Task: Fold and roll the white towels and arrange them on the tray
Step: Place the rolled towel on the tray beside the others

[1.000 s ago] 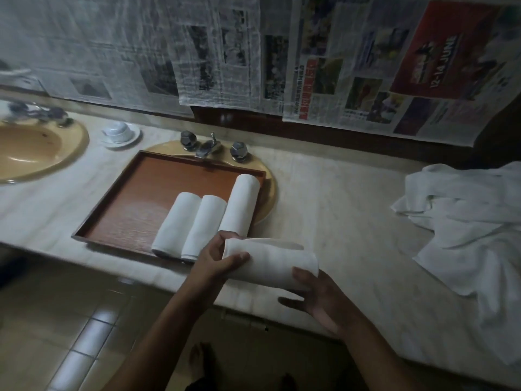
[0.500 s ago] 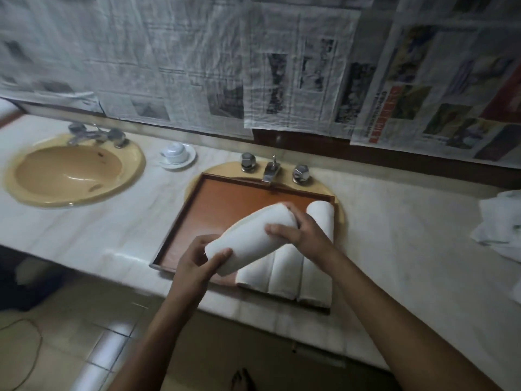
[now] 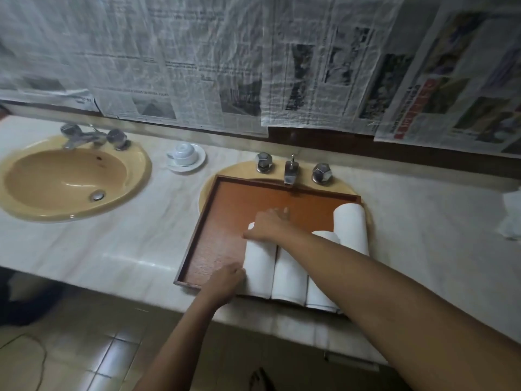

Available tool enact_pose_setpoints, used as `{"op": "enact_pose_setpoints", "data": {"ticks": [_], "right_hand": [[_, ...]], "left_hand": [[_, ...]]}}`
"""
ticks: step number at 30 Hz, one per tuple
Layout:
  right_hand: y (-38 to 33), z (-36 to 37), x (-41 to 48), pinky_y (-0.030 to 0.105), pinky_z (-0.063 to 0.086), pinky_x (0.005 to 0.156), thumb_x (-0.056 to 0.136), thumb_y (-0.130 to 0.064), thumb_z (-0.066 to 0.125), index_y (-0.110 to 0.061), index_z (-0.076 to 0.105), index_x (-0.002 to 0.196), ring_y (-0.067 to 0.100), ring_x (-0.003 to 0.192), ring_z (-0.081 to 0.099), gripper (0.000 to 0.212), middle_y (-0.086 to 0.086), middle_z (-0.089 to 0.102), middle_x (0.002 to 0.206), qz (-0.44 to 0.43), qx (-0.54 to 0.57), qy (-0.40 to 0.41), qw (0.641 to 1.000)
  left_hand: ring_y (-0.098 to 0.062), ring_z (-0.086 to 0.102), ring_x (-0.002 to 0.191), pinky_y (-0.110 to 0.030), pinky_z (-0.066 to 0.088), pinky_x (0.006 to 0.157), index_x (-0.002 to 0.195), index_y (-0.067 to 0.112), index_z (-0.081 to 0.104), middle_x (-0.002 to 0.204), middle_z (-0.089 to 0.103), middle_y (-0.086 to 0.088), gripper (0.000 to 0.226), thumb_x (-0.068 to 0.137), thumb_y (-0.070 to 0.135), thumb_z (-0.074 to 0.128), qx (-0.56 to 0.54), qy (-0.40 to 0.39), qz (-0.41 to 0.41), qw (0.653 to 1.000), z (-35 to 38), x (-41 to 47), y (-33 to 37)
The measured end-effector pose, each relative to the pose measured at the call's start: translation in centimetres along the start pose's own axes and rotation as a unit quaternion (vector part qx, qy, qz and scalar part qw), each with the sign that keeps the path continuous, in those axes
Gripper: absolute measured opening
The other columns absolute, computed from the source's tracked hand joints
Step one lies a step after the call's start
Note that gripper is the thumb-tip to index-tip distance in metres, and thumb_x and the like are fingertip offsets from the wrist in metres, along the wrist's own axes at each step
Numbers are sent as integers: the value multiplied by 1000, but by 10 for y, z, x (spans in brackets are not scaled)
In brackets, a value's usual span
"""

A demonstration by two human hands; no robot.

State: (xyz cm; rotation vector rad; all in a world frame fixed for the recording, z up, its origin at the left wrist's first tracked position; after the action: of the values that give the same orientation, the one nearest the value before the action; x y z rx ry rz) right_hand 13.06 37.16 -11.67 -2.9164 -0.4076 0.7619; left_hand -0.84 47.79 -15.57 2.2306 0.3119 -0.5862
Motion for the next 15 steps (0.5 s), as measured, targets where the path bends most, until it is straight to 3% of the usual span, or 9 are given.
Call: {"op": "enact_pose_setpoints", "data": {"ticks": [2,4,7,10,12,15], "right_hand": [[3,1,3,54,22,112,88,-74,51,-22,66,130,36,137,40,69,12,56,142,17,-12,0,1000],[9,0,2,56,20,115,91,-76,45,-20,62,136,38,143,34,74,14,50,150,31,-2,-1,1000],[31,-10,-18,56,19,119,96,-70,44,-24,52,144,36,147,31,67,11,42,156,44,72,47,995],[83,-20,-68,52,29,117,97,-60,51,-30,48,144,30,142,39,57,2,45,153,85,137,165,973],[129,-11,-112,48,37,112,95,-56,57,-29,45,145,29,138,43,58,2,46,152,152,172,230,946],[186,32,-160,49,42,108,94,-52,62,-26,35,153,34,135,45,69,10,42,153,249,265,225,904]], "left_hand": [[-31,61,108,-35,42,83,144,22,51,123,67,-11,47,98,16,44,5,15,2,1000,-9,7,11],[-26,60,109,-35,45,87,161,29,28,126,60,-9,74,92,7,48,20,27,38,999,-16,11,24],[-25,55,117,-32,43,95,162,31,26,137,50,-9,76,93,7,47,69,3,78,995,-14,15,34],[-28,52,125,-33,41,98,159,21,34,147,43,-11,61,100,28,51,68,17,79,994,-16,22,42],[-28,52,125,-38,46,101,153,17,42,146,43,-8,67,95,47,61,70,37,70,994,-19,27,46],[-26,54,120,-41,51,97,144,19,46,141,48,-5,82,79,59,77,88,42,52,994,-19,34,47]]}}
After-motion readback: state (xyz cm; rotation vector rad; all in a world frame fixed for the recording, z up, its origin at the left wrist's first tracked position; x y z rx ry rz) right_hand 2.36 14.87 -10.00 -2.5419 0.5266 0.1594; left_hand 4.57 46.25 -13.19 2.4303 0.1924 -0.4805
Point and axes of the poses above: each hand's wrist, its own x-axis towards the middle knuckle, its own z-axis out of the palm, y = z × x, the point moved 8 cm from there along x, towards the middle knuckle
